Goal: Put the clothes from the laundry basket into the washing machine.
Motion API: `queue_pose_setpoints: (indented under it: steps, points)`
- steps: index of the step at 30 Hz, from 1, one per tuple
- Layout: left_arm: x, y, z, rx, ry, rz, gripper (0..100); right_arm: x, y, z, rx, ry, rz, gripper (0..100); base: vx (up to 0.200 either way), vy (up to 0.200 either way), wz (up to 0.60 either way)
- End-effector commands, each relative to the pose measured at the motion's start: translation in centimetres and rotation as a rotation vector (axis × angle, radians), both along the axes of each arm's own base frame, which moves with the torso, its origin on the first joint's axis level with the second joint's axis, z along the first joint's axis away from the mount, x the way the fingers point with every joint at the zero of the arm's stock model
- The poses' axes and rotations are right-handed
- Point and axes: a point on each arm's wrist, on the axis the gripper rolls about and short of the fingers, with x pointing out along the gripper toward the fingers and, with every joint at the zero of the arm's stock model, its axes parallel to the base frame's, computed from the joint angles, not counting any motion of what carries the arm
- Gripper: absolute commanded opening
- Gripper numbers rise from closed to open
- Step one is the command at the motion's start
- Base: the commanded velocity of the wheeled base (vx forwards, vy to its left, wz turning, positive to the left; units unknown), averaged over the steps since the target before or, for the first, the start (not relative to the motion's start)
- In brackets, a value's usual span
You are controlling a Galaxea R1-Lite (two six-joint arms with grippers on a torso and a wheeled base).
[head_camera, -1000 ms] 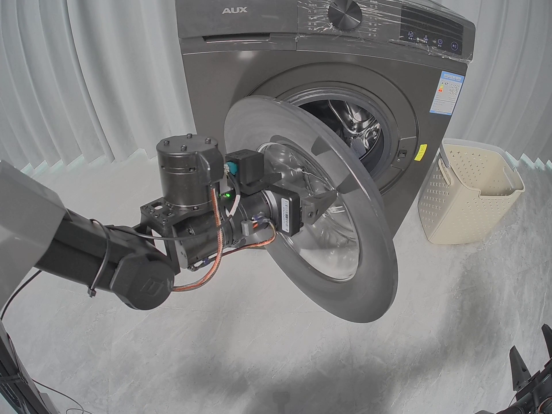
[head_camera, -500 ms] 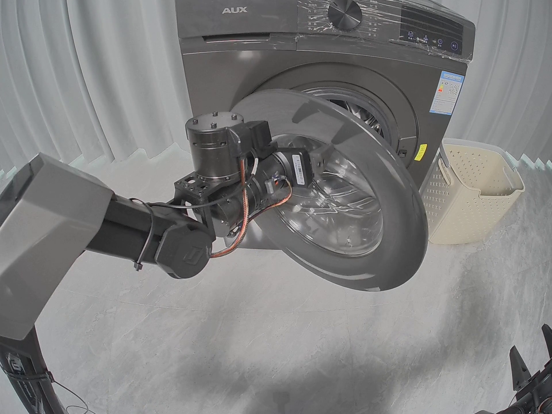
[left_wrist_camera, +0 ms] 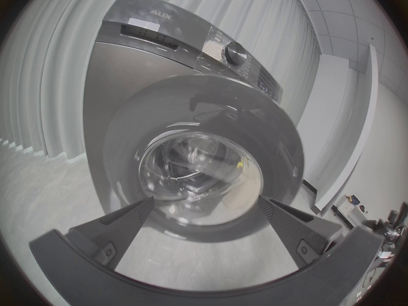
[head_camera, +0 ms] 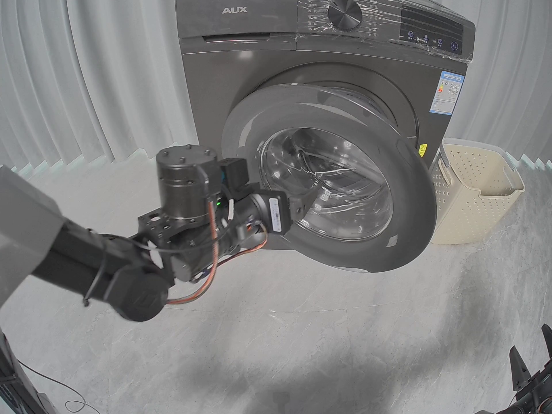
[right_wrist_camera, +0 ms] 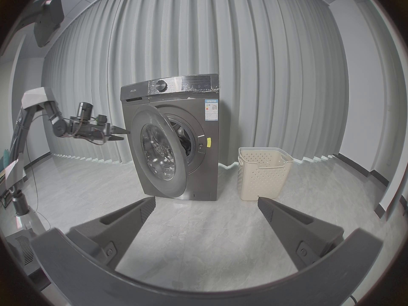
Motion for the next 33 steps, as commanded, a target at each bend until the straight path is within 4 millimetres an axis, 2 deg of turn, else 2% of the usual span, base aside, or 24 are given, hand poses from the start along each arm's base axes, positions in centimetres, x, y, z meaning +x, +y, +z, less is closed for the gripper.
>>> queue_pose_setpoints:
  steps: [1, 7, 8, 10, 17, 19, 26, 28, 29, 33]
  points:
    - [-9.5, 6.4, 3.1, -0.022, -0.046, -0.058, 100, 0.0, 0.0, -0.5, -0.001, 0.001, 0.002, 100, 0.000, 0.000, 0.00]
    - [-14.9, 11.0, 1.9, 0.055, -0.100, -0.060, 100, 0.0, 0.0, -0.5, -0.001, 0.001, 0.000, 100, 0.000, 0.000, 0.00]
    - [-15.1, 11.2, 1.9, 0.057, -0.101, -0.062, 100, 0.0, 0.0, -0.5, -0.001, 0.001, 0.002, 100, 0.000, 0.000, 0.00]
    - [-17.3, 12.9, 0.5, 0.079, -0.096, -0.084, 100, 0.0, 0.0, -0.5, -0.001, 0.001, 0.002, 100, 0.000, 0.000, 0.00]
    - [-19.9, 15.2, -1.2, 0.086, -0.104, -0.078, 100, 0.0, 0.0, -0.5, -0.001, 0.001, 0.000, 100, 0.000, 0.000, 0.00]
    - [-21.4, 16.7, -1.8, 0.061, -0.130, -0.086, 100, 0.0, 0.0, -0.5, -0.001, 0.001, 0.000, 100, 0.000, 0.000, 0.00]
    - [-24.0, 20.2, -2.8, 0.050, -0.183, 0.095, 100, 0.0, 0.0, -0.5, -0.001, 0.001, 0.000, 100, 0.000, 0.000, 0.00]
    - [-24.4, 20.6, -3.1, 0.055, -0.179, 0.130, 100, 0.0, 0.0, -0.5, -0.001, 0.001, 0.002, 100, 0.000, 0.000, 0.00]
    - [-25.5, 21.4, -3.9, 0.066, -0.173, 0.212, 100, 0.0, 0.0, -0.5, -0.001, 0.001, 0.002, 100, 0.000, 0.000, 0.00]
    - [-27.8, 22.2, -5.5, 0.067, -0.191, 0.304, 100, 0.0, 0.0, -0.5, -0.001, 0.001, 0.000, 100, 0.000, 0.000, 0.00]
